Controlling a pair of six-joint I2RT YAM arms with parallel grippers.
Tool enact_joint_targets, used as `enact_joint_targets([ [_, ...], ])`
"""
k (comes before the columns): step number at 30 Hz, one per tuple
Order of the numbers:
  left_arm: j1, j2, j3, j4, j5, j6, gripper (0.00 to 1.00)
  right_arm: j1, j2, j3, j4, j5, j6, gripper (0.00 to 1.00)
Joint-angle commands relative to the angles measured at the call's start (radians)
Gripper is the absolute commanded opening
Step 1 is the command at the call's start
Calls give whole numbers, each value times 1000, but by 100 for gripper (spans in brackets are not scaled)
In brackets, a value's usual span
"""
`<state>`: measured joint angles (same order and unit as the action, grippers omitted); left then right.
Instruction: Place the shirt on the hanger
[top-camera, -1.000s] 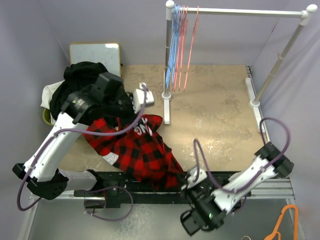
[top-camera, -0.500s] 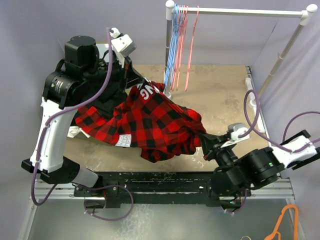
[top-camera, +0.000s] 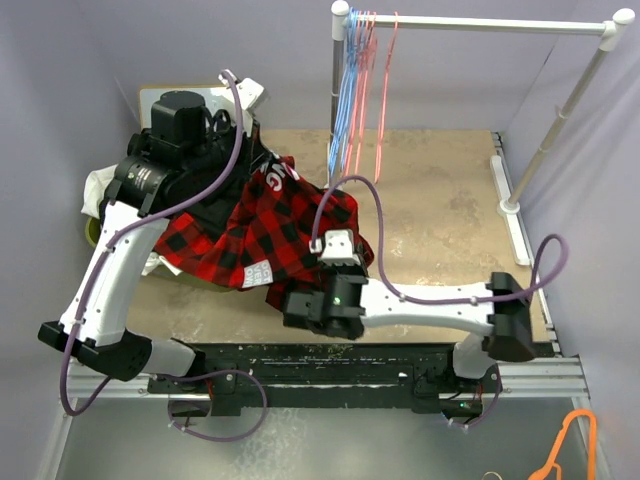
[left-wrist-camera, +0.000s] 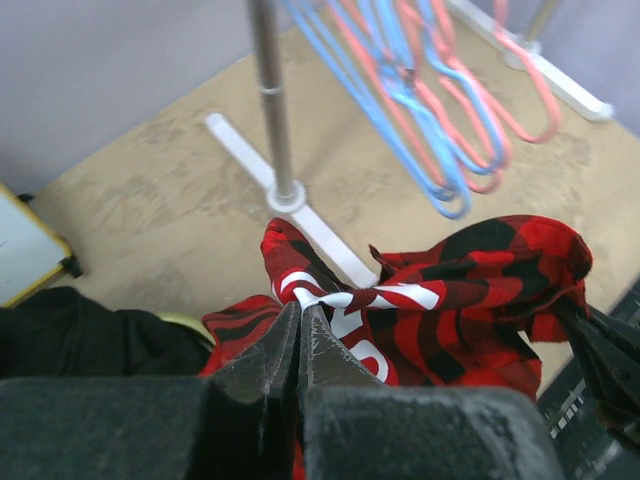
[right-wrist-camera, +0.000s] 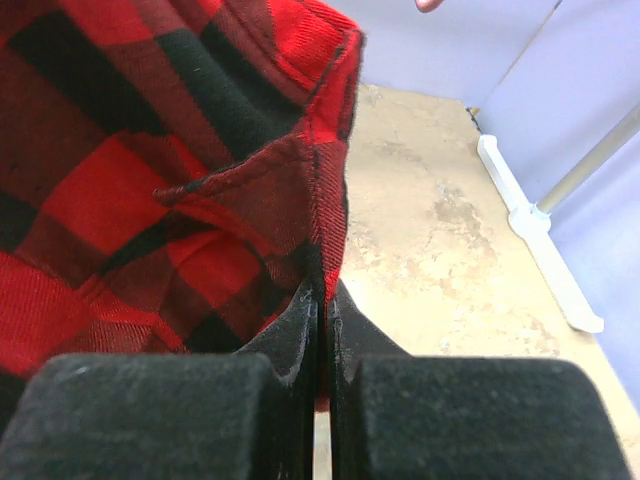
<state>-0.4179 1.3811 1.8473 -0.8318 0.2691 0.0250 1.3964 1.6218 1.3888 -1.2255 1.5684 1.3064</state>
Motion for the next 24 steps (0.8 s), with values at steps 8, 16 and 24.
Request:
enact_joint_targets([
  [8, -21, -121, -227, 329, -322, -19, 0, -102, 139, 54, -69, -88, 226, 0],
  [16, -140, -251, -480, 265, -287, 114, 0, -100, -209, -443, 1052, -612, -649, 96],
  [24, -163, -307, -577, 108, -213, 137, 0, -141, -434, -439, 967, -842, -578, 100],
])
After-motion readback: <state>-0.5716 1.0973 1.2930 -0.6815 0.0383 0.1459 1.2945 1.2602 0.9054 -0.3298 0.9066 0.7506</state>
